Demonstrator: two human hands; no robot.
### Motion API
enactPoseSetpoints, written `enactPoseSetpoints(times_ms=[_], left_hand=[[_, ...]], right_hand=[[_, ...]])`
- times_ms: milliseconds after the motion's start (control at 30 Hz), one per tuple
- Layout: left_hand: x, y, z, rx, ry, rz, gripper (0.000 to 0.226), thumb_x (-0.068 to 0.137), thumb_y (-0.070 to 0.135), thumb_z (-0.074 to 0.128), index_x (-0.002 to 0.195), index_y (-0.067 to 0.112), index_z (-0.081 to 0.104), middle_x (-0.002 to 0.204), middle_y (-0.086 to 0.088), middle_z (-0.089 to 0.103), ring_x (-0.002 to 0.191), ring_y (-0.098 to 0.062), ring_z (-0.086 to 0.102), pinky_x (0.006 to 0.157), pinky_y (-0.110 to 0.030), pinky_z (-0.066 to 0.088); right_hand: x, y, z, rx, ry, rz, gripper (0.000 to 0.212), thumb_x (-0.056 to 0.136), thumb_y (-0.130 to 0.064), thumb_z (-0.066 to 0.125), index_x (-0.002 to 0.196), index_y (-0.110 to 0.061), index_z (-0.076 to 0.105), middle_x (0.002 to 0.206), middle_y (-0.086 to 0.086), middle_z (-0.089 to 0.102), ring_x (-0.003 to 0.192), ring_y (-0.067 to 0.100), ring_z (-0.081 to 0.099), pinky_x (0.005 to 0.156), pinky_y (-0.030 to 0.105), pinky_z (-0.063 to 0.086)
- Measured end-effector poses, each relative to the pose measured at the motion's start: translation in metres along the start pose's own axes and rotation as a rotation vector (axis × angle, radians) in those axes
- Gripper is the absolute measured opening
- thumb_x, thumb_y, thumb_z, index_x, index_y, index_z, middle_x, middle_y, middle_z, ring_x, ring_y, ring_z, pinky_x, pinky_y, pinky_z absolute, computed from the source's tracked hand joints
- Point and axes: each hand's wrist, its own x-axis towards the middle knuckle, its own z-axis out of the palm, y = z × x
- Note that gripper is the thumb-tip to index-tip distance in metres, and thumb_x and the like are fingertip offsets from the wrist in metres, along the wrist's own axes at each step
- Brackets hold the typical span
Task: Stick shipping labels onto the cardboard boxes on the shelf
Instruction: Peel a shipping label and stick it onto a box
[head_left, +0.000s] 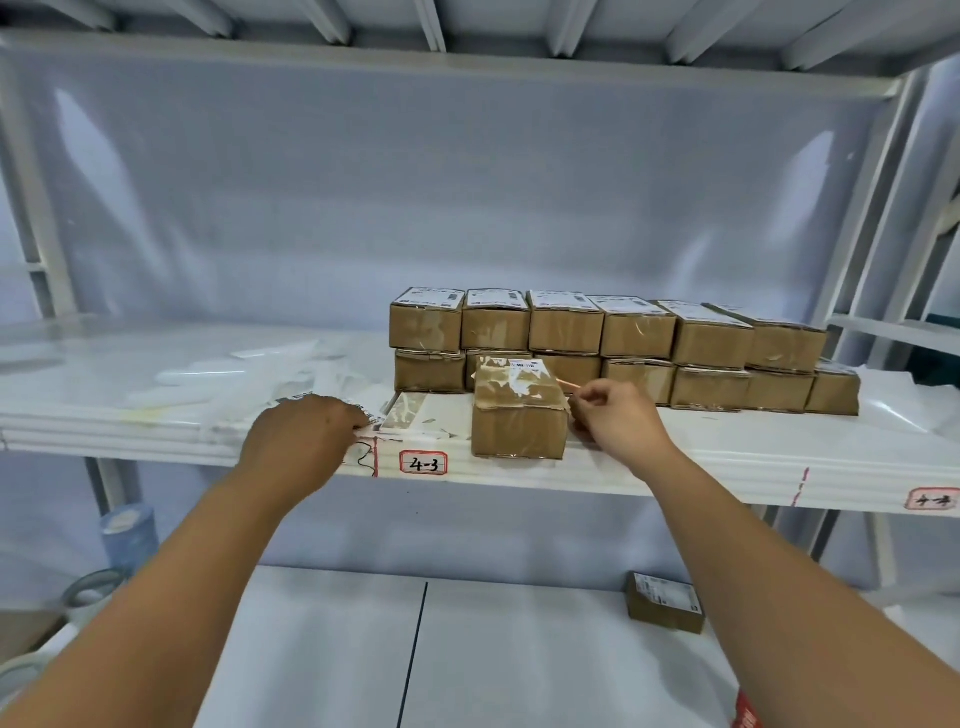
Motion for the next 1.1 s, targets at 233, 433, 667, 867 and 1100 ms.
enactPoseSetpoints(times_ms=[233, 433, 667, 867, 1100], left_hand=[[0.004, -0.018, 0.0, -0.235, 0.209, -0.31, 0.035, 0.083, -0.003, 0.047, 0.106, 0.015, 0.065, 0.079, -0.014, 0.063, 0.069, -0.033, 0.05, 0.059, -0.032, 0.039], [0.01, -0.015, -0.009, -0.858, 0.573, -0.585, 0.027, 0.09, 0.008, 0.047, 0.105, 0.01, 0.068, 0.102, -0.01, 0.07, 0.095, -0.032, 0.063, 0.091, -0.032, 0.046], [0.018, 0.018, -0.039, -1.199, 0.912, -0.724, 0.027, 0.09, 0.014, 0.051, 0.11, 0.012, 0.068, 0.099, -0.002, 0.07, 0.089, -0.016, 0.066, 0.089, -0.029, 0.051], [0.025, 0.075, -0.052, -0.986, 0.668, -0.208, 0.022, 0.091, 0.009, 0.057, 0.109, 0.012, 0.071, 0.099, 0.008, 0.068, 0.081, 0.005, 0.056, 0.072, 0.004, 0.035], [0.025, 0.111, -0.051, -0.854, 0.556, 0.207, 0.021, 0.085, 0.005, 0.063, 0.103, 0.011, 0.073, 0.097, -0.002, 0.073, 0.089, 0.002, 0.056, 0.075, 0.006, 0.035]], right_hand=[[-0.003, 0.001, 0.0, 0.016, 0.011, -0.018, 0.023, 0.09, -0.018, 0.058, 0.069, -0.026, 0.062, 0.079, 0.002, 0.07, 0.082, 0.029, 0.069, 0.08, 0.048, 0.056], [-0.004, 0.0, -0.001, 0.028, 0.01, -0.012, 0.023, 0.09, -0.018, 0.059, 0.07, -0.026, 0.063, 0.08, 0.001, 0.07, 0.083, 0.027, 0.069, 0.08, 0.047, 0.056], [-0.005, 0.001, -0.001, 0.037, -0.003, -0.008, 0.021, 0.089, -0.016, 0.058, 0.071, -0.025, 0.065, 0.078, 0.001, 0.07, 0.081, 0.027, 0.069, 0.079, 0.047, 0.056], [-0.008, -0.005, -0.006, 0.176, -0.039, 0.014, 0.021, 0.095, -0.02, 0.055, 0.078, -0.013, 0.065, 0.073, 0.006, 0.065, 0.061, 0.021, 0.06, 0.061, 0.034, 0.053], [-0.003, -0.029, -0.029, 0.596, -0.168, 0.13, 0.053, 0.094, -0.055, 0.041, 0.1, -0.007, 0.065, 0.092, 0.012, 0.071, 0.074, 0.023, 0.066, 0.059, 0.029, 0.056]])
